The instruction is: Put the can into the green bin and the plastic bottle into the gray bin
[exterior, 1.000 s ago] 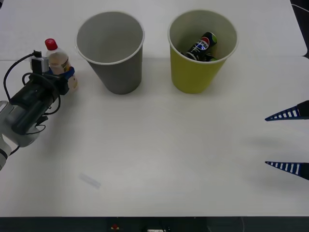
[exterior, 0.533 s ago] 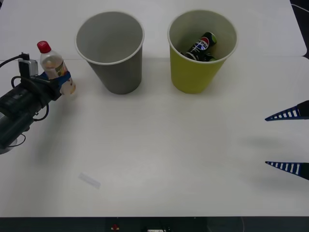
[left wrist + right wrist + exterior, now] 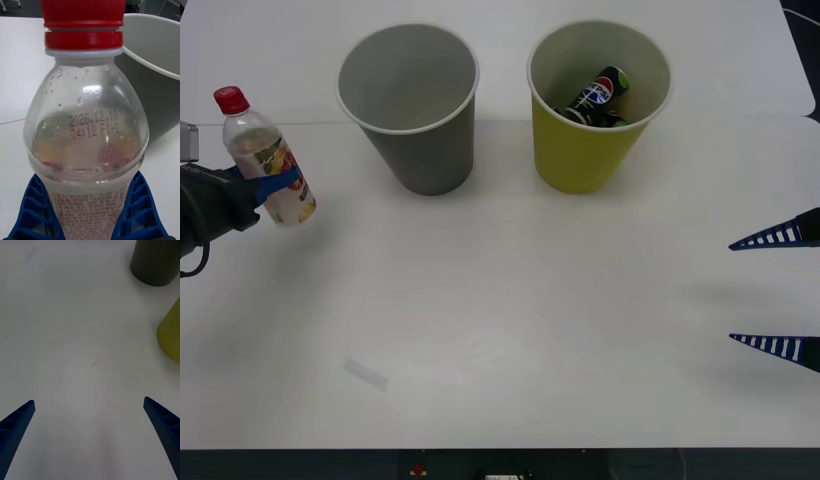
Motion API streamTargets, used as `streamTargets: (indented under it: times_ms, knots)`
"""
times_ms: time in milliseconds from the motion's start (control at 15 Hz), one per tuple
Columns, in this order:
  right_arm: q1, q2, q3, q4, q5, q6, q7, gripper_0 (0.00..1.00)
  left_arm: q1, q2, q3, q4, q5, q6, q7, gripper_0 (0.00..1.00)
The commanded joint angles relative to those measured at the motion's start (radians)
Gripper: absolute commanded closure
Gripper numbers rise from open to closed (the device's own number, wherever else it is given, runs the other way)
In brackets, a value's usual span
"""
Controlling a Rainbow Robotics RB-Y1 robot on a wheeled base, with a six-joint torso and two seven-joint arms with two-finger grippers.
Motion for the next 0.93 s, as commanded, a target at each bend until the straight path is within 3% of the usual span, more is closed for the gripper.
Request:
streamTargets:
  times_ms: [67, 267, 533, 733, 933]
  knots:
    - [0.0, 0.0, 0.0, 0.0, 0.0, 0.0, 0.0, 0.0, 0.041, 0.0, 0.105, -0.156, -0.168, -0.15, 0.228, 1.0]
    - [0.0, 0.0, 0.0, 0.0, 0.0, 0.0, 0.0, 0.0, 0.054, 0.0, 0.192, -0.345, -0.308, -0.331, 0.462, 1.0]
    - [0.0, 0.0, 0.0, 0.0, 0.0, 0.0, 0.0, 0.0, 0.015, 0.018, 0.25, -0.485, -0.357, -0.512, 0.588, 1.0]
    - [0.0, 0.0, 0.0, 0.0, 0.0, 0.0, 0.0, 0.0, -0.11, 0.06, 0.226, -0.448, -0.34, -0.617, 0.588, 1.0]
    - [0.0, 0.0, 0.0, 0.0, 0.0, 0.0, 0.0, 0.0, -0.314, 0.115, 0.131, -0.313, -0.293, -0.691, 0.588, 1.0]
